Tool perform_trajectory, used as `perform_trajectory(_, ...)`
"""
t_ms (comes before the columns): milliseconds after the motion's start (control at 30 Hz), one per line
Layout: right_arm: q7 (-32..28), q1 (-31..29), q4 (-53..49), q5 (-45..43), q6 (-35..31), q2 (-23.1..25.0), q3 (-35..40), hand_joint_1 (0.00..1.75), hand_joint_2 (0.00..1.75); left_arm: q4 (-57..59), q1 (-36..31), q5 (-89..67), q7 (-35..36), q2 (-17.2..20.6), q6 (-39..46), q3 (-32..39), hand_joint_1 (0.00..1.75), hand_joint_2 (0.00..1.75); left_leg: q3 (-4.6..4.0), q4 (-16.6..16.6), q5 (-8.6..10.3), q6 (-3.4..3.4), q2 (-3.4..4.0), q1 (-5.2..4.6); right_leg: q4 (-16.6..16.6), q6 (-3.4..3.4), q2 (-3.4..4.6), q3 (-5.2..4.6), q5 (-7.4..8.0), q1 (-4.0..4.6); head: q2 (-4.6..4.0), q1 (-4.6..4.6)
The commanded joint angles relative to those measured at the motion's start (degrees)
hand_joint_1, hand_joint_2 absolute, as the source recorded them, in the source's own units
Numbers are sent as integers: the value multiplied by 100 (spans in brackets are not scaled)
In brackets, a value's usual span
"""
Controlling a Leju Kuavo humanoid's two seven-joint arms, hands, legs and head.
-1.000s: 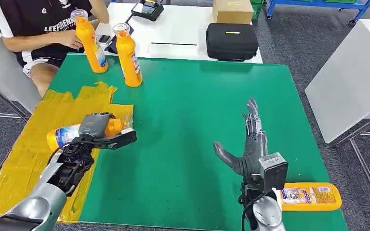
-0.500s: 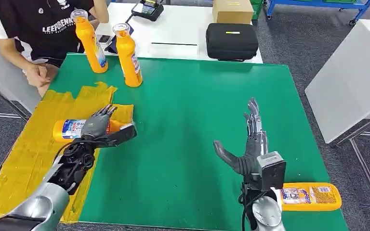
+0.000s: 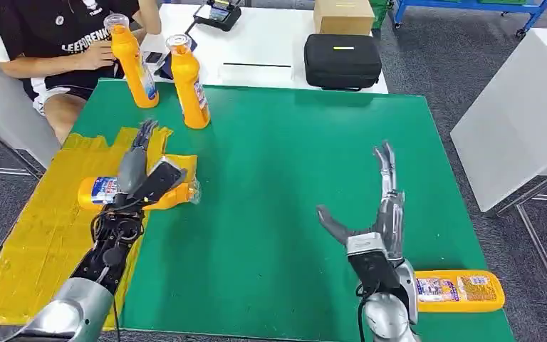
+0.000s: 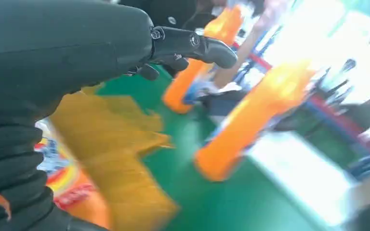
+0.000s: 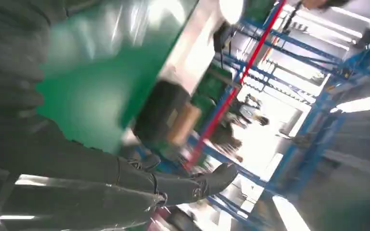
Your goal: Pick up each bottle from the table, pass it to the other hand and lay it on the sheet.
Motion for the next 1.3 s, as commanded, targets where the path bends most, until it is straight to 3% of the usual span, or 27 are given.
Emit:
perform_trajectory(33,85,11,-326,172,-42,-232,207,0,175,-1247,277,197,44,-12,-133,-130,0,175,36,4,-22,-14,8,4,2,-15,-3,36,-19,6,0,2)
perform_trajectory(167,85,15,-318,171,-45,-227,208,0,175,-1233,289,196,43,-3,-137,-132,0,175,24,1,-16,-13,9,2,1,-12,2,22,-11,4,0,0)
perform_trajectory(200,11,40,-427,566,-181,-447,323,0,175,-1431,328,550,-372,-10,-232,-155,0,175,14,-1,-11,-11,5,2,-1,-9,0,13,-6,3,0,2)
perform_trajectory(367,100,108,-642,671,-93,-590,320,0,175,-1888,484,694,-187,43,-367,-298,0,175,35,2,-23,-15,6,3,0,-13,-4,35,-19,5,0,2)
perform_trajectory(467,271,259,-942,1326,17,-1095,349,0,175,-2213,578,972,-197,67,-567,-469,0,175,17,-1,-13,-11,5,2,-2,-8,-1,17,-8,3,0,2)
perform_trajectory(600,94,278,-981,747,857,-2214,-184,0,175,-2103,586,1120,-50,28,-697,-633,0,175,57,11,-40,-18,-8,2,5,-16,-23,65,-38,5,0,2)
perform_trajectory(633,-54,341,-980,713,1126,-2515,-463,0,175,-1859,484,1173,-76,-29,-705,-647,0,175,17,1,-11,-7,-17,-2,-4,-4,-22,26,-12,0,0,2)
perform_trajectory(733,-381,752,-1129,765,1625,-2739,-1038,0,175,-1457,298,1255,-162,-93,-710,-721,0,175,17,0,-9,-2,-37,-12,-6,-1,-41,31,-14,-9,0,0)
perform_trajectory(833,-332,1337,-1375,1000,1909,-2712,-1470,0,175,-1362,320,1316,-171,-174,-781,-711,0,175,21,2,-12,-6,-42,-15,-5,-5,-43,33,-18,-12,0,0)
perform_trajectory(967,-272,2107,-1840,1251,2305,-2295,-1885,0,175,-1155,141,1403,-108,-226,-889,-657,0,175,16,0,-15,-5,-39,-17,-7,-7,-37,25,-15,-13,0,0)
perform_trajectory(1000,-335,2196,-1913,1316,2350,-2188,-1964,0,175,-1114,120,1416,-112,-228,-891,-641,0,175,33,3,-25,-11,-55,-11,-5,-14,-57,48,-30,-6,0,0)
perform_trajectory(1200,-288,2184,-1893,1395,2593,-2142,-1999,0,175,-1127,142,1426,-120,-214,-929,-639,0,175,32,1,-34,-17,-3,-7,-7,-9,-7,31,-18,-2,0,-2)
perform_trajectory(1300,-371,2554,-1937,1666,2826,-1517,-2483,0,175,-1044,178,1491,-127,-239,-986,-618,0,175,29,-5,-27,-17,-20,-5,-10,-9,-24,29,-21,-1,0,-2)
